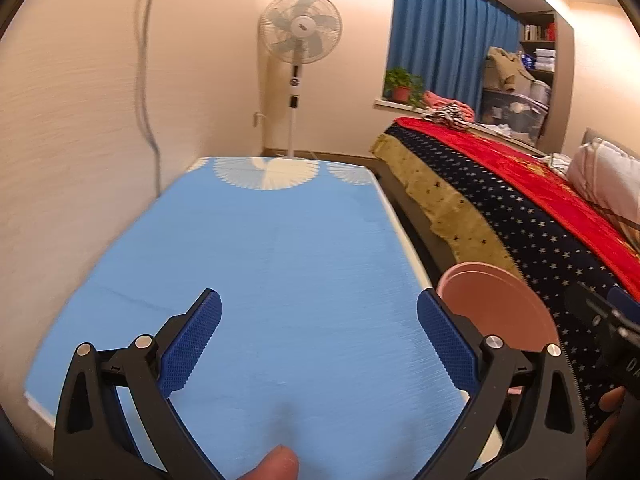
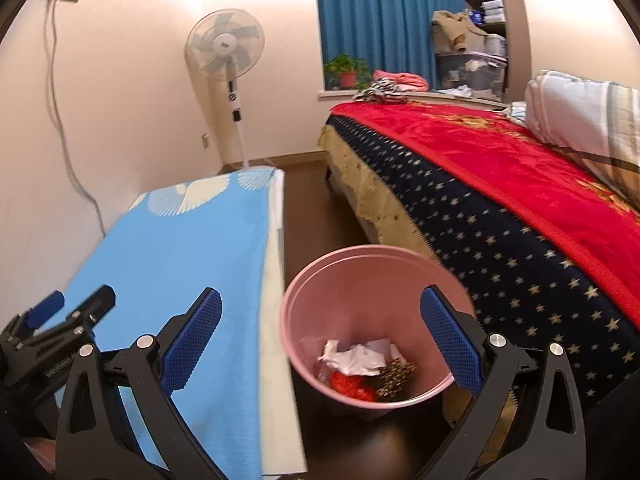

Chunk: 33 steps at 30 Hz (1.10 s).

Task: Collect trash

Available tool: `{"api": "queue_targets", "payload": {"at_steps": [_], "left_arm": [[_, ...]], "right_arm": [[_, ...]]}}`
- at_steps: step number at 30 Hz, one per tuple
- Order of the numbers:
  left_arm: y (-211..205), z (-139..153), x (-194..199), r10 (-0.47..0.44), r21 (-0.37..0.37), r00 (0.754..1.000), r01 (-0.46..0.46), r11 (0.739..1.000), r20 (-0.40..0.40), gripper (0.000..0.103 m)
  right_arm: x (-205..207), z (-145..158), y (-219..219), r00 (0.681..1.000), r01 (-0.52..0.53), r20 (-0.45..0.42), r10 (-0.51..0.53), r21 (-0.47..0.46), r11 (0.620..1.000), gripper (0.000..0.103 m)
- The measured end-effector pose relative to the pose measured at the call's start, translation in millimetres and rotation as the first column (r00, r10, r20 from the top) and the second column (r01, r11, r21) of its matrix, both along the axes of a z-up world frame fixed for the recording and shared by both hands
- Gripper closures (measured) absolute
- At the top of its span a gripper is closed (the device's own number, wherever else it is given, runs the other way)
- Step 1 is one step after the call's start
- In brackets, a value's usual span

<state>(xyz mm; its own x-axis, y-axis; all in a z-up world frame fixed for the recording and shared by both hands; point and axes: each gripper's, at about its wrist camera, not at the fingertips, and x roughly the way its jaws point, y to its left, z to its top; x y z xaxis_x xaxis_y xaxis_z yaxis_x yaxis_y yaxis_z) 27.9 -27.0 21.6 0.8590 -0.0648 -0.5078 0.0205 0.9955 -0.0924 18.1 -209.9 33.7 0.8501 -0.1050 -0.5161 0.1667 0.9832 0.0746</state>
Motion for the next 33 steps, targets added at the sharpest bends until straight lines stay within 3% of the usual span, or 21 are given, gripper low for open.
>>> {"api": "queue_targets", "payload": {"at_steps": [9, 33], "left_arm": [[24, -15, -12, 0.051, -0.018, 0.998, -0.051, 0.999, -0.040, 0.008], [31, -23, -21, 0.054, -0.041, 0.997, -0.056, 0.998, -0.057, 0.008]], "right_arm": [[0, -16, 37, 0.998, -0.064, -0.024, 0.063, -0.028, 0.998, 0.005], [-2, -18, 48, 0.997, -0.071, -0.032, 0.069, -0.055, 0.996, 0.005]]}}
